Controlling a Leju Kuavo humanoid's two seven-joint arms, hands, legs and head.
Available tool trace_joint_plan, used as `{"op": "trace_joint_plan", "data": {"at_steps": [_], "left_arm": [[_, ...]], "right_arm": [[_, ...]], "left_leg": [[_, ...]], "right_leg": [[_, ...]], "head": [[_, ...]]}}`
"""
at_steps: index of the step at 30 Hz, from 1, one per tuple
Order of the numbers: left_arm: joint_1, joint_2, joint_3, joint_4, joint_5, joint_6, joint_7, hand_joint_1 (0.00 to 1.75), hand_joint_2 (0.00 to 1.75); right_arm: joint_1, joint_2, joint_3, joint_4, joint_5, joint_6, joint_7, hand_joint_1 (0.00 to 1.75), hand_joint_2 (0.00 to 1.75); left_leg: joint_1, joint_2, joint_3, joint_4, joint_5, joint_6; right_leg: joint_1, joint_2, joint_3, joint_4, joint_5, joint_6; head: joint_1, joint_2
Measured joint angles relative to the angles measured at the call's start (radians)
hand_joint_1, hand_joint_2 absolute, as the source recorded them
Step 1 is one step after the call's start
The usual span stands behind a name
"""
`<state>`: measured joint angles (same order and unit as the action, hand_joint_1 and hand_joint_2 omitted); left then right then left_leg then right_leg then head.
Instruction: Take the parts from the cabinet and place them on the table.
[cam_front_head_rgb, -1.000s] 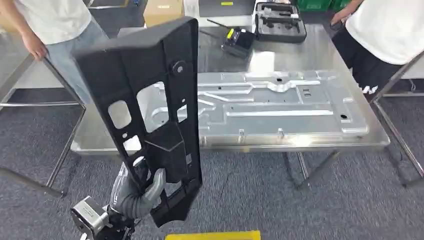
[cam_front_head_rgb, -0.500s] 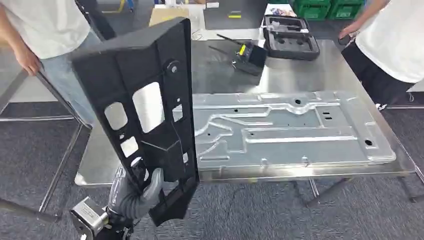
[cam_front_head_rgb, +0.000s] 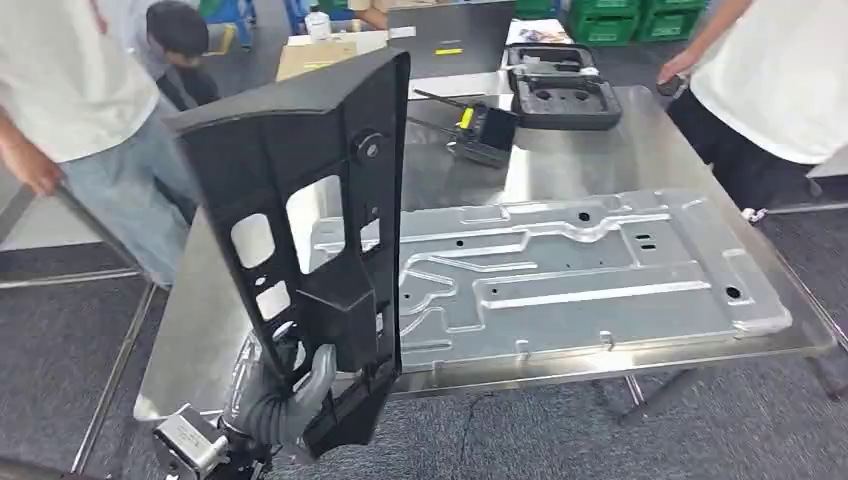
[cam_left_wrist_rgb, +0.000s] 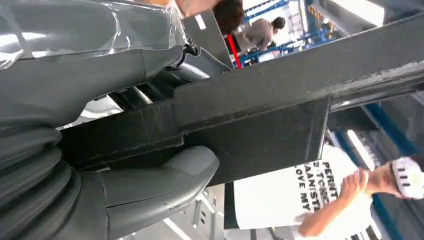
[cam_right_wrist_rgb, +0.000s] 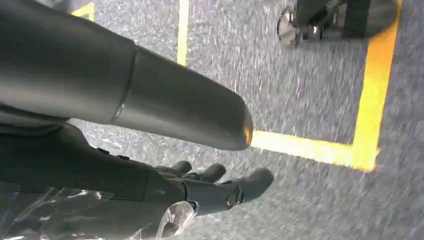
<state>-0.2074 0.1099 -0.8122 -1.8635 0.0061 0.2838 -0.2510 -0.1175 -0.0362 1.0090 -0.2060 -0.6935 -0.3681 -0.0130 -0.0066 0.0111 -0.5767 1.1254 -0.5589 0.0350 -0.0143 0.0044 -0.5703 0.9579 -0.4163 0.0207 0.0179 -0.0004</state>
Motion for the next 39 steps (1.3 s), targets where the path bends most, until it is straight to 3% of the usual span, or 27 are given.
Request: {"op": "trace_joint_plan", "data": {"at_steps": [2, 3, 4, 7, 9, 10, 12, 13, 14, 16, 17, 18, 19, 20, 22, 23, 25, 26, 28, 30, 32, 33, 34, 35, 37, 38, 39], "left_arm": [[0.0, 0.0, -0.001, 0.0, 0.0, -0.005, 0.003, 1.75, 1.75], [0.0, 0.0, -0.002, 0.0, 0.0, -0.011, 0.004, 1.75, 1.75], [-0.002, 0.0, -0.003, 0.0, -0.001, -0.017, 0.008, 1.75, 1.75], [-0.026, 0.0, -0.008, 0.0, -0.011, -0.038, 0.022, 1.75, 1.75], [-0.066, -0.003, -0.017, 0.0, -0.013, -0.057, 0.04, 1.75, 1.75], [-0.086, -0.011, -0.02, 0.002, -0.012, -0.063, 0.049, 1.75, 1.75], [-0.14, -0.032, -0.024, 0.013, 0.012, -0.07, 0.067, 1.75, 1.75], [-0.167, -0.042, -0.026, 0.021, 0.024, -0.07, 0.073, 1.75, 1.75], [-0.194, -0.051, -0.027, 0.029, 0.038, -0.069, 0.075, 1.75, 1.75], [-0.254, -0.07, -0.03, 0.06, 0.071, -0.054, 0.076, 1.75, 1.75], [-0.28, -0.077, -0.031, 0.076, 0.08, -0.046, 0.079, 1.75, 1.75], [-0.302, -0.083, -0.032, 0.086, 0.084, -0.037, 0.08, 1.75, 1.75], [-0.325, -0.09, -0.034, 0.105, 0.084, -0.021, 0.086, 1.75, 1.75], [-0.353, -0.098, -0.036, 0.123, 0.065, -0.004, 0.1, 1.75, 1.75], [-0.425, -0.116, -0.04, 0.168, -0.024, 0.076, 0.155, 1.75, 1.75], [-0.47, -0.124, -0.042, 0.202, -0.097, 0.12, 0.192, 1.75, 1.75], [-0.543, -0.135, -0.045, 0.268, -0.284, 0.187, 0.285, 1.75, 1.75], [-0.576, -0.142, -0.052, 0.306, -0.437, 0.211, 0.36, 1.75, 1.75], [-0.629, -0.154, -0.067, 0.374, -0.693, 0.225, 0.493, 1.75, 1.75], [-0.666, -0.159, -0.072, 0.443, -0.909, 0.227, 0.576, 1.75, 1.75], [-0.684, -0.164, -0.078, 0.526, -1.087, 0.227, 0.627, 1.75, 1.75], [-0.684, -0.164, -0.082, 0.552, -1.131, 0.221, 0.64, 1.75, 1.75], [-0.684, -0.165, -0.087, 0.583, -1.199, 0.208, 0.65, 1.75, 1.75], [-0.685, -0.167, -0.091, 0.611, -1.24, 0.193, 0.656, 1.75, 1.75], [-0.685, -0.177, -0.098, 0.663, -1.32, 0.161, 0.658, 1.75, 1.75], [-0.684, -0.183, -0.103, 0.689, -1.343, 0.151, 0.658, 1.75, 1.75], [-0.68, -0.192, -0.109, 0.714, -1.351, 0.145, 0.655, 1.75, 1.75]], "right_arm": [[0.0, 0.0, 0.0, 0.0, 0.005, 0.004, -0.001, 0.0, 0.0], [0.002, 0.0, 0.0, 0.0, 0.009, 0.005, -0.002, 0.0, 0.0], [0.002, 0.0, 0.0, 0.0, 0.014, 0.006, -0.003, 0.0, 0.0], [0.002, 0.002, 0.002, 0.0, 0.028, 0.01, -0.003, 0.0, 0.0], [-0.002, 0.002, 0.01, 0.0, 0.05, 0.017, 0.002, 0.0, 0.0], [-0.003, 0.001, 0.014, 0.0, 0.062, 0.02, 0.003, 0.0, 0.0], [-0.007, -0.001, 0.026, 0.0, 0.088, 0.026, 0.01, 0.0, 0.0], [-0.009, -0.002, 0.029, 0.0, 0.097, 0.027, 0.012, 0.0, 0.0], [-0.014, -0.001, 0.033, 0.0, 0.103, 0.029, 0.016, 0.0, 0.0], [-0.023, 0.0, 0.046, 0.0, 0.12, 0.034, 0.019, 0.0, 0.0], [-0.027, 0.0, 0.054, 0.0, 0.127, 0.039, 0.022, 0.0, 0.0], [-0.031, 0.001, 0.058, 0.0, 0.131, 0.041, 0.024, 0.0, 0.0], [-0.034, 0.001, 0.064, 0.0, 0.139, 0.044, 0.03, 0.0, 0.0], [-0.039, 0.001, 0.069, 0.0, 0.142, 0.045, 0.034, 0.0, 0.0], [-0.051, 0.001, 0.077, 0.0, 0.152, 0.052, 0.045, 0.0, 0.0], [-0.055, 0.001, 0.084, 0.0, 0.158, 0.055, 0.053, 0.0, 0.0], [-0.07, 0.003, 0.096, 0.0, 0.162, 0.061, 0.061, 0.0, 0.0], [-0.075, 0.003, 0.1, 0.0, 0.165, 0.063, 0.064, 0.0, 0.0], [-0.084, 0.007, 0.106, -0.001, 0.173, 0.072, 0.076, 0.0, 0.0], [-0.091, 0.007, 0.115, -0.001, 0.182, 0.077, 0.085, 0.0, 0.0], [-0.094, 0.01, 0.123, -0.001, 0.192, 0.081, 0.09, 0.0, 0.0], [-0.096, 0.011, 0.126, -0.001, 0.193, 0.082, 0.091, 0.0, 0.0], [-0.099, 0.012, 0.127, -0.001, 0.194, 0.083, 0.091, 0.0, 0.0], [-0.101, 0.016, 0.129, -0.001, 0.196, 0.084, 0.091, 0.0, 0.0], [-0.107, 0.02, 0.133, -0.001, 0.2, 0.087, 0.09, 0.0, 0.0], [-0.108, 0.022, 0.135, -0.001, 0.201, 0.09, 0.09, 0.0, 0.0], [-0.111, 0.023, 0.138, -0.001, 0.202, 0.09, 0.09, 0.0, 0.0]], "left_leg": [[0.011, 0.0, -0.069, 0.14, -0.059, -0.012], [0.015, 0.0, -0.081, 0.162, -0.061, -0.015], [0.018, 0.0, -0.069, 0.132, -0.041, -0.018], [0.023, -0.003, 0.047, -0.132, 0.098, -0.02], [0.008, -0.009, 0.043, -0.156, 0.07, 0.002], [0.008, -0.009, 0.045, -0.157, 0.1, 0.007], [0.006, -0.009, 0.041, -0.159, 0.108, 0.023], [0.013, -0.006, 0.043, -0.163, 0.116, 0.033], [0.012, -0.005, 0.041, -0.163, 0.117, 0.034], [0.009, 0.0, 0.038, -0.163, 0.118, 0.04], [0.006, 0.002, 0.037, -0.163, 0.118, 0.041], [0.003, 0.003, 0.036, -0.163, 0.118, 0.041], [0.002, 0.003, 0.037, -0.162, 0.118, 0.041], [0.001, 0.003, 0.038, -0.162, 0.117, 0.041], [0.001, 0.002, 0.04, -0.162, 0.115, 0.04], [-0.007, 0.001, 0.038, -0.158, 0.112, 0.035], [-0.008, 0.002, 0.033, -0.158, 0.111, 0.027], [-0.007, 0.004, 0.033, -0.16, 0.111, 0.026], [-0.002, 0.004, 0.024, -0.148, 0.098, 0.013], [0.002, 0.0, -0.026, -0.037, 0.042, -0.001], [0.007, 0.0, -0.118, 0.14, -0.02, -0.01], [0.008, 0.0, -0.145, 0.181, -0.02, -0.011], [0.009, 0.0, -0.149, 0.168, 0.002, -0.011], [0.01, 0.0, -0.129, 0.113, 0.04, -0.009], [0.009, 0.0, -0.054, -0.075, 0.138, 0.0], [0.007, -0.001, -0.029, -0.143, 0.152, 0.008], [0.001, -0.002, -0.02, -0.154, 0.148, 0.011]], "right_leg": [[-0.001, 0.014, -0.005, 0.0, 0.0, 0.001], [-0.003, 0.02, -0.005, 0.001, 0.001, 0.001], [-0.004, 0.023, -0.003, 0.001, 0.001, 0.002], [-0.01, 0.035, 0.001, 0.001, 0.002, 0.013], [-0.009, 0.036, -0.007, -0.001, 0.006, 0.03], [-0.005, 0.035, -0.01, -0.001, 0.005, 0.038], [-0.011, 0.035, -0.01, -0.005, 0.01, 0.05], [-0.015, 0.027, -0.014, 0.008, 0.002, 0.053], [-0.011, 0.015, -0.033, 0.049, -0.03, 0.055], [-0.009, 0.01, -0.12, 0.235, -0.123, 0.059], [-0.009, 0.01, -0.162, 0.318, -0.15, 0.06], [-0.009, 0.008, -0.182, 0.356, -0.153, 0.059], [-0.009, 0.008, -0.177, 0.34, -0.134, 0.057], [-0.008, 0.007, -0.145, 0.276, -0.094, 0.054], [-0.007, -0.001, -0.049, 0.075, -0.003, 0.045], [-0.003, -0.009, -0.021, 0.013, 0.004, 0.042], [0.003, -0.004, -0.028, 0.008, 0.007, 0.036], [0.003, -0.002, -0.029, 0.008, 0.006, 0.033], [-0.005, 0.001, -0.026, 0.003, 0.011, 0.023], [-0.006, 0.004, -0.027, 0.003, 0.01, 0.013], [-0.006, 0.009, -0.027, 0.003, 0.009, 0.011], [-0.006, 0.013, -0.026, 0.004, 0.009, 0.011], [-0.007, 0.017, -0.026, 0.004, 0.008, 0.011], [-0.007, 0.02, -0.024, 0.004, 0.007, 0.012], [-0.007, 0.025, -0.02, 0.004, 0.005, 0.016], [-0.005, 0.025, -0.022, 0.003, 0.003, 0.018], [0.001, 0.027, -0.026, 0.006, 0.001, 0.023]], "head": [[0.0, 0.0], [-0.001, 0.0], [-0.001, 0.0], [-0.001, 0.0], [-0.001, 0.0], [0.0, 0.0], [0.0, 0.0], [0.0, 0.0], [0.004, 0.0], [0.005, 0.0], [0.006, 0.0], [0.006, 0.0], [0.006, 0.0], [0.006, 0.0], [0.006, 0.0], [0.006, 0.0], [0.005, 0.0], [0.005, 0.0], [0.005, 0.0], [0.002, 0.0], [0.002, 0.0], [0.002, 0.0], [0.002, 0.0], [0.002, 0.0], [0.001, 0.0], [0.001, 0.0], [0.002, 0.0]]}}
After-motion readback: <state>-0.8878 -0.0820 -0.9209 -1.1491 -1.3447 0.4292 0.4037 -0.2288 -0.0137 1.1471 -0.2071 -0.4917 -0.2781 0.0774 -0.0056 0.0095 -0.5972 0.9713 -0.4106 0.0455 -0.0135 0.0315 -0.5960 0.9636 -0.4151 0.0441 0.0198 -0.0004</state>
